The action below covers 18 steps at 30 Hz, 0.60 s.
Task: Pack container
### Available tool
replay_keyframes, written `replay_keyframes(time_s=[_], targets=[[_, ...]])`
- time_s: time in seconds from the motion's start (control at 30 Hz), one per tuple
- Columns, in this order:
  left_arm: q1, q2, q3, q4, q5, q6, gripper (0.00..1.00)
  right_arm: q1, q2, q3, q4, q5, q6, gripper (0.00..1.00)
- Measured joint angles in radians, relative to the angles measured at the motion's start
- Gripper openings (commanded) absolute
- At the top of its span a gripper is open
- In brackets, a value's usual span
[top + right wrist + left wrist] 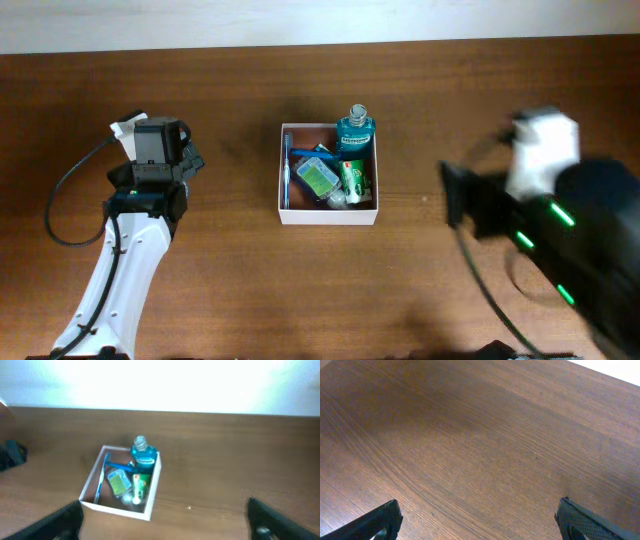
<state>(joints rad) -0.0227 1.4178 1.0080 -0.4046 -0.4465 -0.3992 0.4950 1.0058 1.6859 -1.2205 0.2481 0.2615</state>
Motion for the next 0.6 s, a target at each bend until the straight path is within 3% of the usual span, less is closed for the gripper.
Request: replay_keyframes(time_s=[0.3, 0.6], targets=[[0.0, 0.0, 0.0, 0.0, 0.0, 0.0, 0.99, 0.0, -0.297, 0.005, -0.031, 0.032, -0.003, 0.99], [0.0, 0.0, 0.0, 0.0, 0.0, 0.0, 1.0, 0.0, -0.325, 0.002, -0.177, 0.094, -0.003, 0.98]])
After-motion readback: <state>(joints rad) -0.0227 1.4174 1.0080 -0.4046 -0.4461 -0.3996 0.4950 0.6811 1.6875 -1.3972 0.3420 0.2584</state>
